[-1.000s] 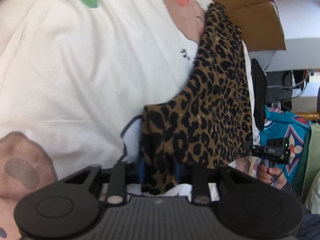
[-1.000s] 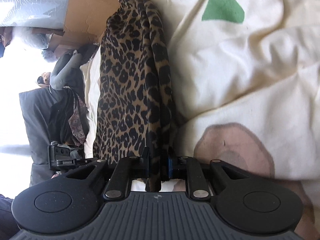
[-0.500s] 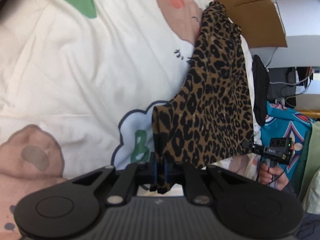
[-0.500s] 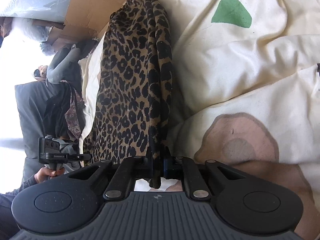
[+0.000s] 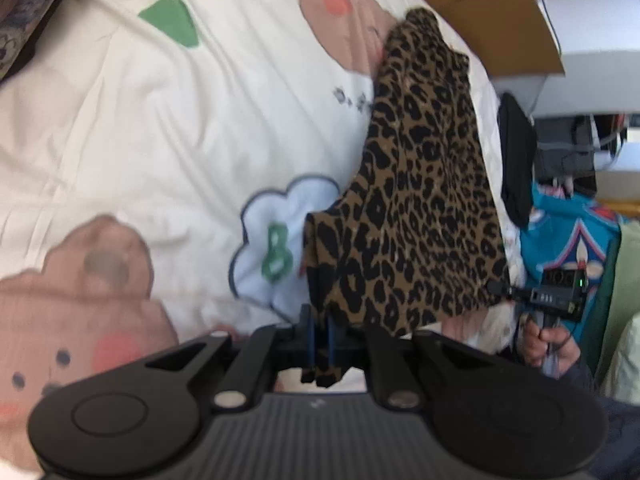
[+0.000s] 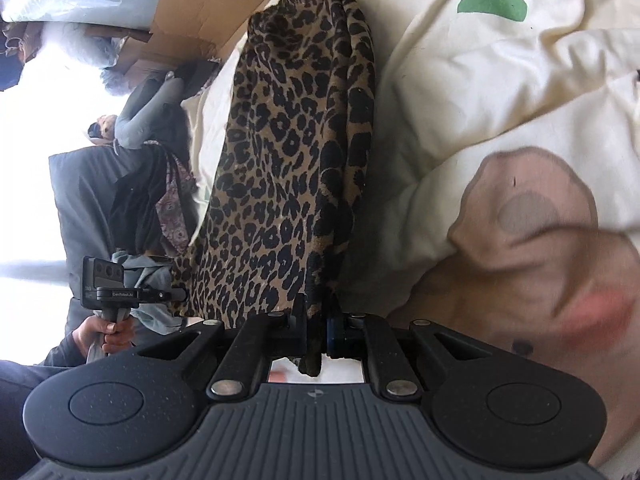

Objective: Fold clothes

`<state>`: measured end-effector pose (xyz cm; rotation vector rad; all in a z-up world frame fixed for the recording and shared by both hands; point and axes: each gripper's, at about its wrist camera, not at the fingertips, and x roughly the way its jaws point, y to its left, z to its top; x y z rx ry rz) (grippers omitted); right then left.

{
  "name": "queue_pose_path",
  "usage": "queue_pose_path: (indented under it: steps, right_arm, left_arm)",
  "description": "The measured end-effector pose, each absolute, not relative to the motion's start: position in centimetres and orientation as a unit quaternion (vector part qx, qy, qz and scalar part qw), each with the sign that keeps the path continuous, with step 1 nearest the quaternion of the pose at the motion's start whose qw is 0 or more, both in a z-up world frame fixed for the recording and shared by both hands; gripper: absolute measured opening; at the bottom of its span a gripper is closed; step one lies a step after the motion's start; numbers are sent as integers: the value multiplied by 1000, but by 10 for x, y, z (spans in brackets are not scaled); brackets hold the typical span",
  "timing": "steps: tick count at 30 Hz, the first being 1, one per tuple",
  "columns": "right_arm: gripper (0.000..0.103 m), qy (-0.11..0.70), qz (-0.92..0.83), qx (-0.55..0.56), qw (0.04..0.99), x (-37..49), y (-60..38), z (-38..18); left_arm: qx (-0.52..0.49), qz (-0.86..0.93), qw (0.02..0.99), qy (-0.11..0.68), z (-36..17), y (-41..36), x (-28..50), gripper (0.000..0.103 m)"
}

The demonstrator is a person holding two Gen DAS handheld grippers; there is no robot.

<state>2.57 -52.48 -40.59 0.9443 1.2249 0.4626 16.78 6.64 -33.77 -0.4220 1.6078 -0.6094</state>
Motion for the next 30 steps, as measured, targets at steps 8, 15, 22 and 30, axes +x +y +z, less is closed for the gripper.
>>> queue_pose_path:
  steps: [8,15,22,30]
  right_arm:
    - [6,546,211,427,689,5,-520,-380]
    - [6,543,218,419,694,0,-515,-364]
    - [5,538,237,430,685,-8,-517,-358]
    - [5,529,230,440,688,-10,-519,-359]
  left_arm:
    - [-159,-267,633,709,-311,66,168,6]
    - [-168,-263,633,708,-303,67,158,6]
    - [-179,-259,629,711,-293,74,149,6]
    - [-186,-266,652,685,-290,69,161,6]
